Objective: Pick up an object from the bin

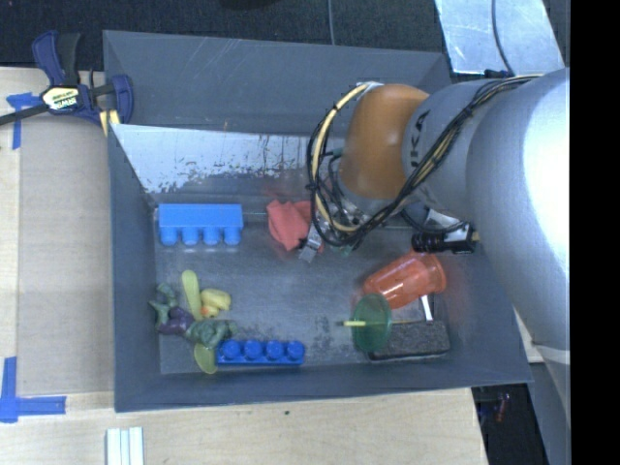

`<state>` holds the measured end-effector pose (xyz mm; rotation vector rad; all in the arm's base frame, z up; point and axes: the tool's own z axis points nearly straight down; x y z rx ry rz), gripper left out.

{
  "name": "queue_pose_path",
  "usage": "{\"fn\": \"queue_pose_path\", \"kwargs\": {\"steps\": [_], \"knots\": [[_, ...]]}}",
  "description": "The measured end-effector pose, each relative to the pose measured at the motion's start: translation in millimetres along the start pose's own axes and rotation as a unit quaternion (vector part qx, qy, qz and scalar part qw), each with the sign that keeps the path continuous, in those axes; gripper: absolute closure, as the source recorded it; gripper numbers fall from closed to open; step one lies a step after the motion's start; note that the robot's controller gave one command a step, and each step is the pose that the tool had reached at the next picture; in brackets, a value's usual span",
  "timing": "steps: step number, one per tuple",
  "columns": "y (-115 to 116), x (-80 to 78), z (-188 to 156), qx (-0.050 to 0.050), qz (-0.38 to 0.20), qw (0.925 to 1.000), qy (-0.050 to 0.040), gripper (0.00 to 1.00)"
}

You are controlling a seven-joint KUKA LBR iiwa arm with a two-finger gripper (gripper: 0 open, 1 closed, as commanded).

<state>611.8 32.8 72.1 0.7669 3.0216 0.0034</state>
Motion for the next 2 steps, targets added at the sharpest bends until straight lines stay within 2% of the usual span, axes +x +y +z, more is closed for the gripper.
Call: {"fn": "queue_pose_path", "kwargs": {"steps": [1,2], "knots": [[7,-6.1,-3,0.001,-0.012,0.9999,0.0,1.0],[27,7.5,-8,0.0,-0.174,0.9847,-0.0004,1.0]]}}
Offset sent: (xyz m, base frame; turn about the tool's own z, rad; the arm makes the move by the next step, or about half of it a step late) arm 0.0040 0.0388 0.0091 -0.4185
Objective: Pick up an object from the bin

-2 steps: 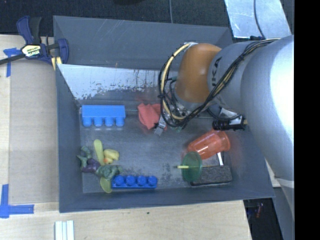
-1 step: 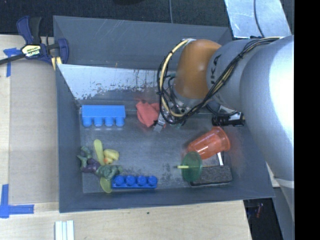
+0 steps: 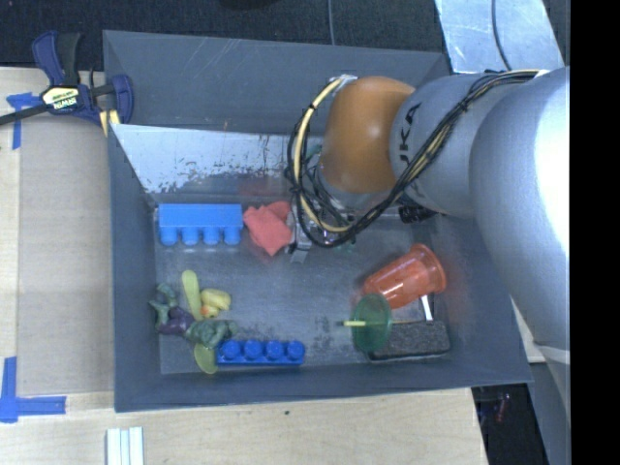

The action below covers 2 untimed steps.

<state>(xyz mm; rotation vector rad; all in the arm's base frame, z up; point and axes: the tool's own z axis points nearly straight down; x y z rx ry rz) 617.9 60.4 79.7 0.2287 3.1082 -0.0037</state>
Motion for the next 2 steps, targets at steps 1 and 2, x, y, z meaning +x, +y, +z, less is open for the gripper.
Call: {"fn": "queue_pose_path", "kwargs": {"steps": [1,2], "knots": [[-3,-6.6,-15,0.0,0.005,1.0,-0.0019,1.0],[21,33.7,-11,-0.001,-0.025,0.9997,-0.0015,0.0]]}}
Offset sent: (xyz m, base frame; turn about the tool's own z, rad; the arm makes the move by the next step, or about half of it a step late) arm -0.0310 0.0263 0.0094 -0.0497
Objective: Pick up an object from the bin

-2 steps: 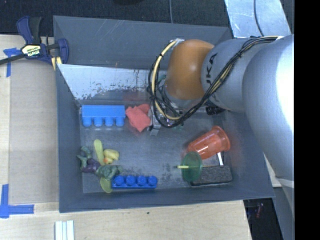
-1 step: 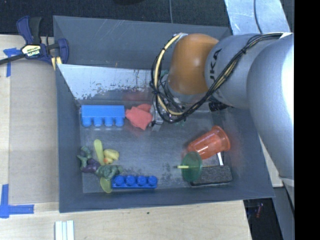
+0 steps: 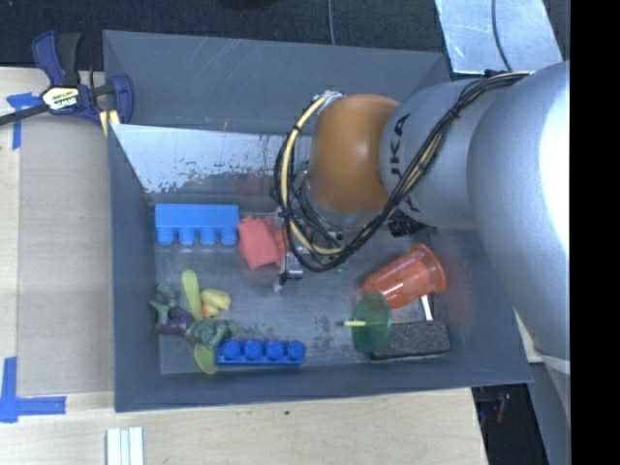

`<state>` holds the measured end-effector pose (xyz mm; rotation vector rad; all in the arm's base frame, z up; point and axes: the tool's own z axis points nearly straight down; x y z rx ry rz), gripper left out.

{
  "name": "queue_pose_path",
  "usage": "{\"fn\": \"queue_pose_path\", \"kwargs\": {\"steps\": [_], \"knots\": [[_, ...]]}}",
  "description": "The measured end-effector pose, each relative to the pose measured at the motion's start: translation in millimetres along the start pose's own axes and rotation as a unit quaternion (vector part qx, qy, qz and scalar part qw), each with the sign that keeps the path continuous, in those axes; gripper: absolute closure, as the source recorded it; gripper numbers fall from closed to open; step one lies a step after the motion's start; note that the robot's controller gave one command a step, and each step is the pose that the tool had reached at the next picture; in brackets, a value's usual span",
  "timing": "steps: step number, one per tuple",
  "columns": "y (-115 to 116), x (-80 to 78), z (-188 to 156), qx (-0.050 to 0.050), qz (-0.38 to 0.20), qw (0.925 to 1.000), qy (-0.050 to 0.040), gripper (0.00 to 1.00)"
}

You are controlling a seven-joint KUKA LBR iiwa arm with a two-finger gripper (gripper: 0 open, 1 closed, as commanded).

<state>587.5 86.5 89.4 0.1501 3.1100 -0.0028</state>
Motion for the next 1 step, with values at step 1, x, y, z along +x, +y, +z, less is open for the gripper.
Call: {"fn": "queue_pose_path", "kwargs": {"steps": [1], "knots": [[-0.1,-0.1,0.0,0.0,0.0,1.0,-0.0001,1.0]]}}
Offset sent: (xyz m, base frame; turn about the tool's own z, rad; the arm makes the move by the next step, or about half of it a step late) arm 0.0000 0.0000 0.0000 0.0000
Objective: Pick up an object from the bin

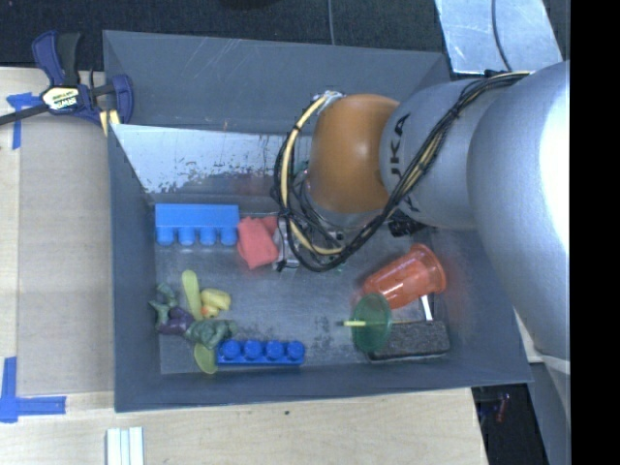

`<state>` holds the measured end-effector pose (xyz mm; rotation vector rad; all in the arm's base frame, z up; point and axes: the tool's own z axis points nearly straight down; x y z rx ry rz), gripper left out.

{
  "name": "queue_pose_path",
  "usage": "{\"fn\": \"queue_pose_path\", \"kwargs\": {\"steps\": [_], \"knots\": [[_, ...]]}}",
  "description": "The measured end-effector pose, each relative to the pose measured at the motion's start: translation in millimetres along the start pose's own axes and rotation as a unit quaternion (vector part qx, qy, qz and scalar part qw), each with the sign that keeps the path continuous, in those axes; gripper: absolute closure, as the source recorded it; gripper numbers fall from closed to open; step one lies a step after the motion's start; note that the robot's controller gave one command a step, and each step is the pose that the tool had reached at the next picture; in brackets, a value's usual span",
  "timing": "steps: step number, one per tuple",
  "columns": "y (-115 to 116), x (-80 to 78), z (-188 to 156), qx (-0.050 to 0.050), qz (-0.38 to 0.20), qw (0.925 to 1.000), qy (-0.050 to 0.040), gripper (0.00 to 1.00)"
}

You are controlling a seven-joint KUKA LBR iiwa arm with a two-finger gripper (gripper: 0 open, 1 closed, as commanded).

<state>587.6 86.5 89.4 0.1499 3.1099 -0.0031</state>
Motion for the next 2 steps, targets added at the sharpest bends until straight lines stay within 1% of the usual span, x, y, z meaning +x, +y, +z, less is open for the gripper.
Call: {"fn": "queue_pose_path", "kwargs": {"steps": [1,2], "knots": [[0,0.0,0,0.0,0.0,1.0,-0.0001,1.0],[-1,-3.9,-34,0.0,-0.036,0.9994,0.0006,1.0]]}}
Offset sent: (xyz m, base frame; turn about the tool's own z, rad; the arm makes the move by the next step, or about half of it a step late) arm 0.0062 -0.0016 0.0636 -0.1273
